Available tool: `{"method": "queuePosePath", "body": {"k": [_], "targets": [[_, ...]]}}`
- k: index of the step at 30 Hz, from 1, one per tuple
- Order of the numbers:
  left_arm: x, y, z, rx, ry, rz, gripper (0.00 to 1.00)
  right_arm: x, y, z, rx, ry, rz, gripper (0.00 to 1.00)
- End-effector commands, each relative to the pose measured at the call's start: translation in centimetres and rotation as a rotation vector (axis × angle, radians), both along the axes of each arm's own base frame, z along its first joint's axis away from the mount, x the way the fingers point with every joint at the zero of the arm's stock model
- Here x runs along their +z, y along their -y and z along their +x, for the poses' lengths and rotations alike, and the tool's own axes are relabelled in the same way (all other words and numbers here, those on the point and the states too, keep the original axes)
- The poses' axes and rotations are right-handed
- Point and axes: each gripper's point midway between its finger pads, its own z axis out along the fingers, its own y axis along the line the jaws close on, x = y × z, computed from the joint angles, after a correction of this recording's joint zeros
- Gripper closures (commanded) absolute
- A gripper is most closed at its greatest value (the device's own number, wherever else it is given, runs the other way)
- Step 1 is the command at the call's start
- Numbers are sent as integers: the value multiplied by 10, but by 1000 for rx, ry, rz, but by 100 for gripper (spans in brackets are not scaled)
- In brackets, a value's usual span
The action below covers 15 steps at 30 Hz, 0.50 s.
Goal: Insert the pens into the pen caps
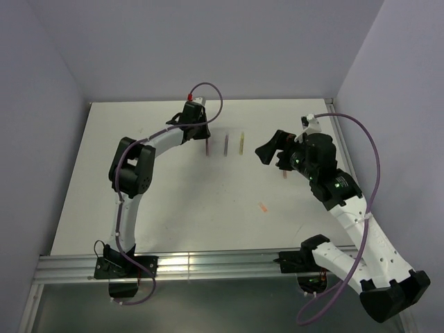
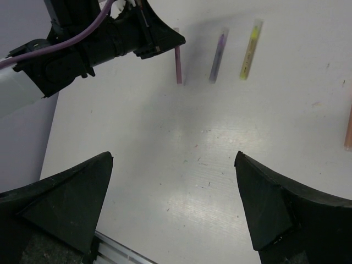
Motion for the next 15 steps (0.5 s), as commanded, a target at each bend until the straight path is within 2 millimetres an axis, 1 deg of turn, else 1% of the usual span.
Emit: {"method": "queuePosePath", "body": {"k": [1,2,3,7,10,11,15], "targets": [[-3,0,7,3,3,28,92,18,-2,0,35,60,53,0],[-6,1,7,4,-4,31,89,17,-1,1,32,54,54,0],[-7,0,8,5,-4,31,84,15,0,1,31,42,54,0],[-13,2,11,5,-14,36,73,15,3,1,34,48,66,0],[-15,3,11,0,-16,38,68,14,6,1,27,44,60,2],[-16,2,11,2,-19,40,65,15,7,1,23,44,58,2],[-12,4,13,3,-9,35,59,15,10,2,14,42,48,3]]}}
